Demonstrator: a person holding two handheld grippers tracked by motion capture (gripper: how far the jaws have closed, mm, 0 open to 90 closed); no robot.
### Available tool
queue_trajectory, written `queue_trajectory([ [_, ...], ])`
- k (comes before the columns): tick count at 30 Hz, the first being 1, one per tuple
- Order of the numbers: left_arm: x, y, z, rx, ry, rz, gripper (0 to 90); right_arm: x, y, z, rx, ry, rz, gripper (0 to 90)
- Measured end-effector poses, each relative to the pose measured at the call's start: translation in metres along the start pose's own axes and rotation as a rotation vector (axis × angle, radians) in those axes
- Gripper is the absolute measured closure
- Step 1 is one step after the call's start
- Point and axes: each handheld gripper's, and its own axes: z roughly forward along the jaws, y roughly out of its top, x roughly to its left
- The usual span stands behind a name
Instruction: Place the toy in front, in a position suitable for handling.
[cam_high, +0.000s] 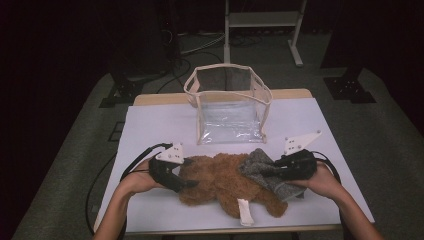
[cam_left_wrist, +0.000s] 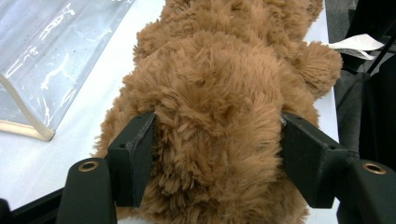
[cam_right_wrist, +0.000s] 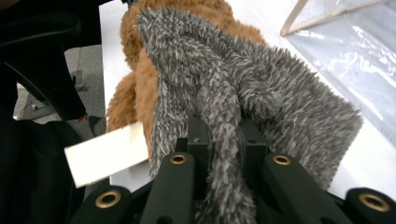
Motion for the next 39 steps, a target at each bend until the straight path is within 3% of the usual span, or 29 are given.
queue_trajectory([
  [4, -0.001, -0.002, 0.002, -0.008, -0.009, -0.003, 32.5, 0.001, -0.011, -0.004, 0.01, -0.001, 0.021, 78.8],
  [7, 0.0, -0.002, 0.004, -0.005, -0.012, 0.002, 34.0, 0.002, -0.013, -0.007, 0.033, -0.019, 0.009, 78.7],
  [13, 0.0, 0.001, 0.008, -0.006, -0.016, 0.006, 35.1, 0.005, 0.026, -0.014, 0.005, -0.046, -0.062, 78.7],
  [18, 0.0, 0.003, 0.011, -0.022, -0.02, 0.011, 35.1, 0.003, 0.058, 0.009, 0.034, -0.028, -0.113, 78.7],
  [20, 0.0, 0.005, 0.012, -0.027, -0.019, 0.015, 35.1, 0.004, 0.063, 0.019, 0.053, -0.016, -0.129, 78.7],
  [23, -0.001, 0.005, 0.01, -0.03, -0.013, 0.02, 34.3, 0.003, 0.061, 0.029, 0.086, -0.001, -0.123, 78.8],
  [28, -0.003, 0.002, -0.002, -0.064, 0.016, 0.014, 29.0, -0.006, 0.044, 0.028, 0.096, 0.003, -0.077, 79.1],
  [32, -0.001, -0.007, -0.007, -0.051, 0.037, -0.022, 24.5, -0.01, 0.037, 0.025, 0.091, 0.003, -0.051, 79.2],
  [34, 0.0, -0.012, -0.005, -0.069, 0.018, -0.041, 25.3, -0.011, 0.036, 0.024, 0.093, 0.003, -0.047, 79.2],
  [39, -0.002, -0.013, 0.007, -0.098, -0.027, -0.035, 36.2, -0.009, 0.039, 0.021, 0.105, -0.004, -0.063, 79.1],
])
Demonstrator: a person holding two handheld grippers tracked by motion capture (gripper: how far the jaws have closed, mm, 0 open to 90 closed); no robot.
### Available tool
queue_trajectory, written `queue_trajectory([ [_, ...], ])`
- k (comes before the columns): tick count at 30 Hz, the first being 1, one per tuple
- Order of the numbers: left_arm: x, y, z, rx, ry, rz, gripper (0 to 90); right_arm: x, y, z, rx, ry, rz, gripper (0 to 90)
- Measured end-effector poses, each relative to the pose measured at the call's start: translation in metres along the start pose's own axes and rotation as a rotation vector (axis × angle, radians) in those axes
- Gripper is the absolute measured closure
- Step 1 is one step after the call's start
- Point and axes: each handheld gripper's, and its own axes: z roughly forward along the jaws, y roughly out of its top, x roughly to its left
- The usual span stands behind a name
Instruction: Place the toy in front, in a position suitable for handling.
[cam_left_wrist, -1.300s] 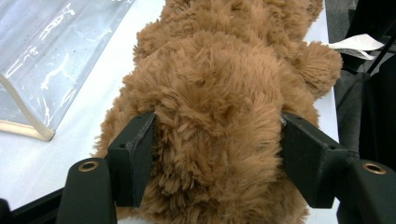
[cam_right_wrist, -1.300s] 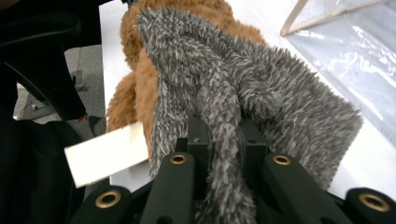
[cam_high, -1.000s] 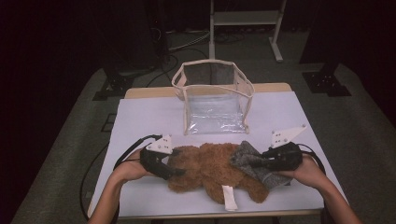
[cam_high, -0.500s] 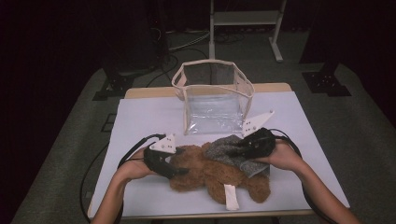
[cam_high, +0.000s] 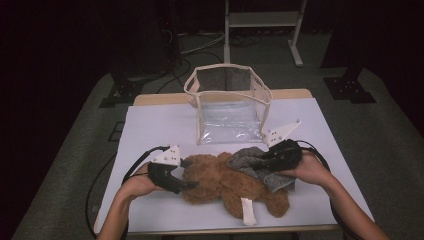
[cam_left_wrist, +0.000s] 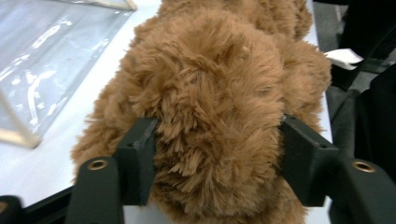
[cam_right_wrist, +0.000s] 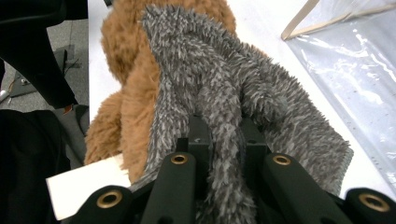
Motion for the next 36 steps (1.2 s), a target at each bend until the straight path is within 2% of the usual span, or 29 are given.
queue_trajectory([
  [3, 0.001, 0.001, 0.006, -0.02, -0.012, -0.008, 38.1, 0.002, 0.008, -0.008, -0.003, -0.016, -0.019, 79.1],
  [7, -0.001, 0.011, 0.021, -0.023, -0.027, 0.005, 38.2, 0.008, 0.023, -0.011, 0.003, -0.022, -0.056, 79.0],
  [11, -0.005, 0.026, 0.04, -0.03, -0.045, 0.035, 37.8, 0.02, 0.037, 0.001, 0.017, 0.003, -0.103, 79.0],
  [14, -0.006, 0.033, 0.049, -0.015, -0.049, 0.06, 37.0, 0.026, 0.038, 0.014, 0.062, 0.012, -0.126, 78.9],
  [17, -0.005, 0.033, 0.045, -0.012, -0.038, 0.066, 35.2, 0.023, 0.028, 0.017, 0.074, 0.009, -0.116, 79.0],
  [20, -0.004, 0.029, 0.038, -0.01, -0.019, 0.056, 34.1, 0.018, 0.015, 0.008, 0.071, 0.002, -0.085, 79.0],
  [22, -0.002, 0.024, 0.036, 0.009, -0.007, 0.057, 34.2, 0.017, 0.012, 0.003, 0.069, -0.009, -0.08, 79.0],
  [23, -0.002, 0.022, 0.038, 0.006, -0.011, 0.043, 34.6, 0.017, 0.012, 0.001, 0.07, -0.011, -0.081, 78.9],
  [27, -0.003, 0.023, 0.045, -0.024, -0.021, 0.043, 35.8, 0.024, 0.025, 0.005, 0.066, -0.013, -0.11, 78.9],
  [33, -0.002, 0.026, 0.05, -0.018, -0.022, 0.053, 35.8, 0.033, 0.05, 0.029, 0.059, 0.029, -0.165, 78.8],
  [36, -0.001, 0.024, 0.048, -0.013, -0.017, 0.051, 35.1, 0.037, 0.053, 0.038, 0.066, 0.044, -0.179, 78.8],
])
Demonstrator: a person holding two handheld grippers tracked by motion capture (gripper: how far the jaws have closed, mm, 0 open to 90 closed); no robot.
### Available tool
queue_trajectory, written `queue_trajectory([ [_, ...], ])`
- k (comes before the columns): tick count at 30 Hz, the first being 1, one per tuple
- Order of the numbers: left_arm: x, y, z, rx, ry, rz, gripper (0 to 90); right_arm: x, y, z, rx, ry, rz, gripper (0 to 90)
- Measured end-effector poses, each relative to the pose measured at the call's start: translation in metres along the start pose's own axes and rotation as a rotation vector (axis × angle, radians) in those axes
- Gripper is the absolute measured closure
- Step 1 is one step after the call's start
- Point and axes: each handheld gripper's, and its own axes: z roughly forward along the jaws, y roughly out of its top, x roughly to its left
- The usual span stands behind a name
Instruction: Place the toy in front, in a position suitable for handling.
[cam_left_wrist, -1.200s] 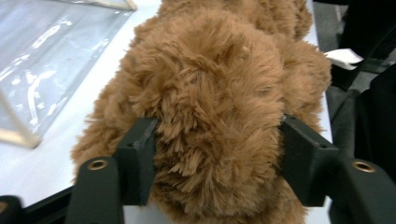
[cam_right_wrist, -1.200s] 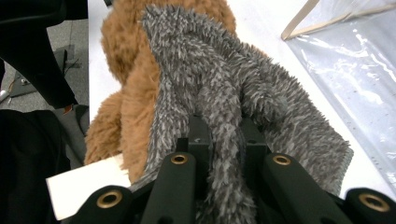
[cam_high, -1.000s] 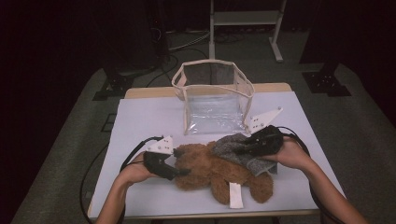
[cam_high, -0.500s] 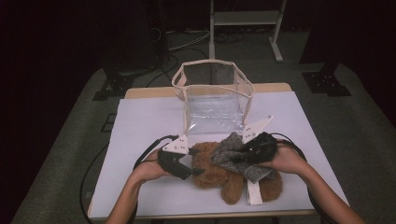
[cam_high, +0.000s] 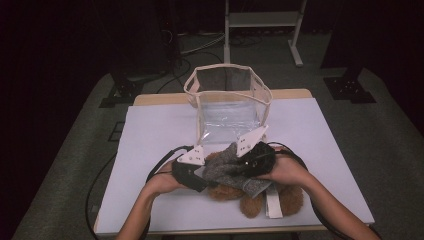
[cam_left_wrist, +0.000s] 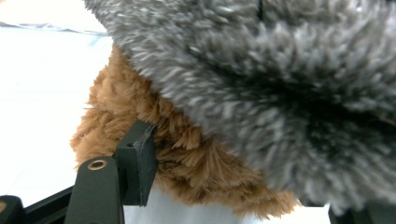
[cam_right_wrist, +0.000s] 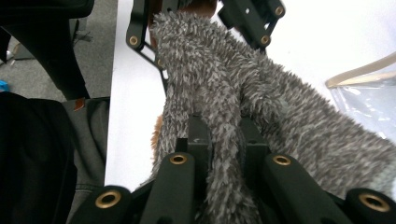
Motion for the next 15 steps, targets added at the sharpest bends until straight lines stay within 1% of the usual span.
queue_trajectory([
  [1, 0.0, -0.001, -0.002, -0.003, 0.001, -0.006, 34.8, 0.0, -0.001, 0.001, -0.003, 0.008, 0.002, 78.8],
  [3, 0.0, -0.002, -0.005, -0.005, 0.01, -0.003, 34.7, 0.001, -0.008, -0.001, -0.001, 0.015, 0.019, 78.8],
  [5, 0.0, -0.003, -0.007, -0.003, 0.019, 0.008, 34.7, 0.002, -0.018, -0.006, 0.002, 0.013, 0.029, 78.8],
  [6, 0.0, -0.002, -0.008, -0.006, 0.024, 0.009, 34.6, 0.002, -0.022, -0.008, 0.003, 0.011, 0.029, 78.8],
  [7, 0.0, -0.002, -0.009, -0.009, 0.026, 0.008, 34.7, 0.003, -0.028, -0.011, 0.009, 0.007, 0.043, 78.8],
  [8, -0.001, -0.001, -0.009, -0.017, 0.024, 0.001, 34.7, 0.004, -0.032, -0.013, 0.01, 0.006, 0.044, 78.8],
  [9, -0.001, -0.001, -0.008, -0.014, 0.022, 0.002, 34.8, 0.005, -0.034, -0.014, 0.01, 0.004, 0.049, 78.8],
  [11, -0.001, 0.001, -0.005, -0.006, 0.016, 0.012, 34.7, 0.008, -0.036, -0.013, 0.004, 0.008, 0.049, 78.8],
  [13, 0.0, 0.002, -0.001, -0.007, 0.013, 0.01, 34.6, 0.01, -0.032, -0.01, -0.003, 0.016, 0.034, 78.8],
  [14, -0.001, 0.003, 0.0, -0.012, 0.01, 0.002, 34.6, 0.011, -0.029, -0.007, -0.005, 0.025, 0.028, 78.8],
  [15, 0.0, 0.002, 0.0, -0.009, 0.009, 0.006, 34.6, 0.012, -0.025, -0.004, -0.012, 0.033, 0.02, 78.8],
])
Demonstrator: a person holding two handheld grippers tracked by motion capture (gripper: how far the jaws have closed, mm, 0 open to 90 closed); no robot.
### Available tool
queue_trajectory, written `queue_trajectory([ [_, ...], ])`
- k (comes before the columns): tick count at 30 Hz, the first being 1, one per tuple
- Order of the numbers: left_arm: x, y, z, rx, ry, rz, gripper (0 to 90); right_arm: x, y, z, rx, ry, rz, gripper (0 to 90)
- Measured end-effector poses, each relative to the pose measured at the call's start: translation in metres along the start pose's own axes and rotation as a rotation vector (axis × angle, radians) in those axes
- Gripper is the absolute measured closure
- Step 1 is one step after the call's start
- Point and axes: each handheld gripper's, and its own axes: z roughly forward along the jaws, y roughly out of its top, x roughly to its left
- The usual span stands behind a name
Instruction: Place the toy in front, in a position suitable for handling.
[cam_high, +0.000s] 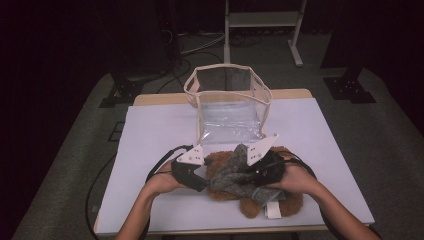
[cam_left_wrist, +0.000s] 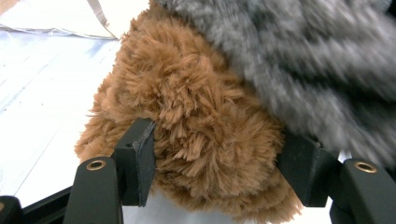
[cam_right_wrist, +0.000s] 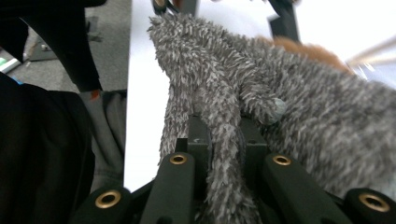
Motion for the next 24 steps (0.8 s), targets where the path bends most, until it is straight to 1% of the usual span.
queue_trajectory([
  [1, 0.0, 0.0, 0.0, 0.001, 0.0, 0.0, 34.6, 0.001, 0.004, 0.005, -0.005, 0.012, -0.008, 78.8],
  [3, 0.0, -0.002, 0.0, 0.0, -0.009, -0.002, 34.5, 0.001, 0.012, 0.01, -0.009, 0.016, -0.029, 78.8],
  [5, -0.001, -0.003, 0.0, -0.001, -0.018, 0.003, 34.5, -0.001, 0.018, 0.011, -0.009, 0.018, -0.029, 78.8],
  [7, -0.003, -0.004, 0.001, -0.006, -0.022, 0.006, 34.2, -0.007, 0.024, 0.008, -0.02, 0.003, -0.034, 78.7],
  [9, -0.005, -0.004, 0.001, 0.003, -0.023, 0.02, 34.2, -0.016, 0.028, 0.002, -0.022, -0.024, -0.017, 78.7],
  [11, -0.006, -0.004, 0.001, 0.008, -0.02, 0.028, 34.2, -0.029, 0.028, -0.006, -0.009, -0.06, -0.008, 78.6],
  [12, -0.006, -0.005, 0.001, 0.008, -0.02, 0.028, 34.1, -0.036, 0.027, -0.011, -0.008, -0.078, 0.013, 78.7],
  [14, -0.006, -0.005, 0.0, 0.009, -0.02, 0.028, 33.7, -0.046, 0.023, -0.017, -0.006, -0.099, 0.04, 78.6],
  [16, -0.005, -0.005, -0.001, 0.005, -0.016, 0.02, 32.8, -0.053, 0.018, -0.02, 0.008, -0.101, 0.065, 78.7],
  [18, -0.004, -0.004, -0.004, 0.005, -0.015, 0.013, 31.8, -0.052, 0.013, -0.016, 0.033, -0.088, 0.075, 78.7],
  [19, -0.003, -0.003, -0.006, 0.001, -0.013, 0.017, 31.5, -0.049, 0.011, -0.014, 0.04, -0.079, 0.079, 78.7],
  [22, -0.004, 0.002, -0.011, -0.036, -0.014, 0.0, 29.3, -0.038, 0.008, -0.011, 0.034, -0.049, 0.081, 78.8],
  [24, -0.006, 0.006, -0.011, -0.026, -0.017, 0.013, 28.5, -0.03, 0.007, -0.008, 0.039, -0.04, 0.067, 78.8],
])
